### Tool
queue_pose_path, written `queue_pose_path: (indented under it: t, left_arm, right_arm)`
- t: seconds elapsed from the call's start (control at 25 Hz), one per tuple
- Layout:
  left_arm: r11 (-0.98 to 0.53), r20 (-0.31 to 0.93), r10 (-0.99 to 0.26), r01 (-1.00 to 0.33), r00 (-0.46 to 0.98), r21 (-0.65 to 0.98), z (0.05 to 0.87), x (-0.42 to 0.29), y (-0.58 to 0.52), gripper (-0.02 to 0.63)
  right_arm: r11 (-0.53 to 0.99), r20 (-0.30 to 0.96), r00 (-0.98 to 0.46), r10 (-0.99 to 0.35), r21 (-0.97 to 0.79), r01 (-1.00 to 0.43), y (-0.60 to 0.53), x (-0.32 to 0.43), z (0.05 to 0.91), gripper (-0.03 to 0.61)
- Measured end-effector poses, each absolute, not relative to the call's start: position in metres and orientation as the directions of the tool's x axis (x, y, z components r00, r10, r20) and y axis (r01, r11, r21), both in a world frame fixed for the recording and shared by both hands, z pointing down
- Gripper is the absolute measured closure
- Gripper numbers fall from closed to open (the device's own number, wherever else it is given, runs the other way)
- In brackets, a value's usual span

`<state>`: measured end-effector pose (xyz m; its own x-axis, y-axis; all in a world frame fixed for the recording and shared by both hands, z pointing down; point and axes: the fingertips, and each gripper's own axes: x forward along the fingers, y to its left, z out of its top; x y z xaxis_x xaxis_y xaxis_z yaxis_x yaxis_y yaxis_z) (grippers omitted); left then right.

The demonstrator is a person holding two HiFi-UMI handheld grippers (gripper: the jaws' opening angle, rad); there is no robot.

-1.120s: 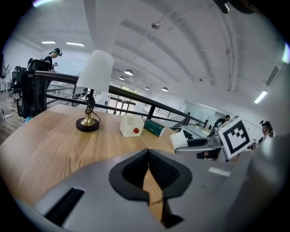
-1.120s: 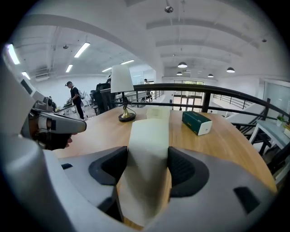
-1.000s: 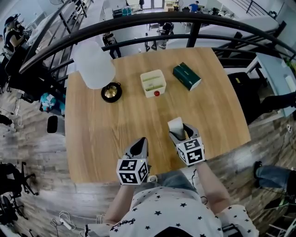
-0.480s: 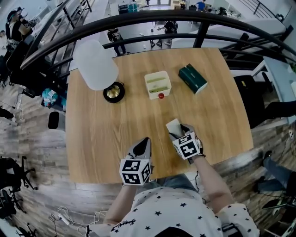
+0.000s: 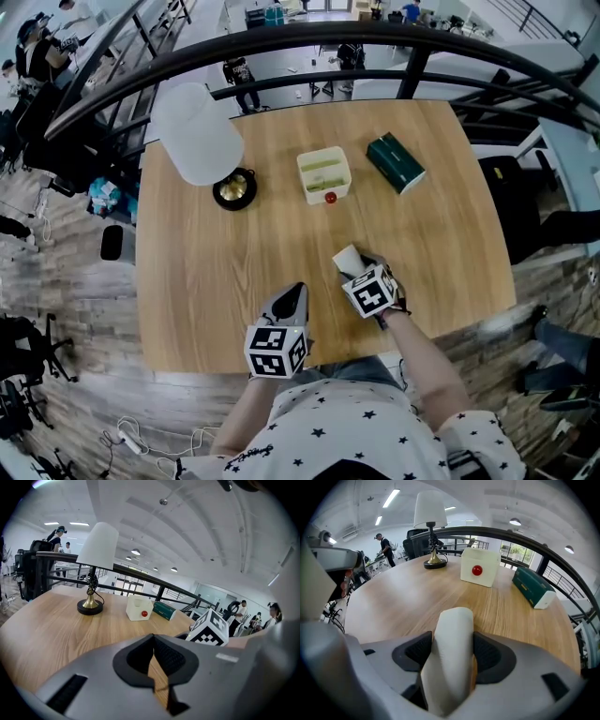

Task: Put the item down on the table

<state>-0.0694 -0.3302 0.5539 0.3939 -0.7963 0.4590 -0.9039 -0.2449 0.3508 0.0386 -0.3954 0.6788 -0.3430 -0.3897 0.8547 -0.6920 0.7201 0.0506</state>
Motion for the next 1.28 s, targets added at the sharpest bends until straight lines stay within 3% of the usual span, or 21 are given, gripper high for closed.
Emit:
queue_pose_path:
  t: [0.44,0.6,1.28]
  left_arm:
    - [-0.241,0.451,-0.803,-0.905,0.389,0.351,0.547,-0.077,-0.315,0.601]
    - [-0.240,0.446,-0.807,-0.904,0.388,0.353,0.543,-0.082,-0.295,0.601]
    - [-0.299,0.412,-0.799,-0.884,0.437,0.358,0.535,-0.099,-0.176,0.601]
  right_arm:
    - [0.698,0.834,-0.349,-0.427,0.058,-0.714,-0.397,0.039,0.681,0.298]
    - [0.673,0.806,-0.324,-0.495,0.120,-0.730,-0.388,0.040,0.675,0.233]
    - [0.549,0.689,-0.364,-0.626,0.059,-0.833,-0.260,0.027,0.618,0.236]
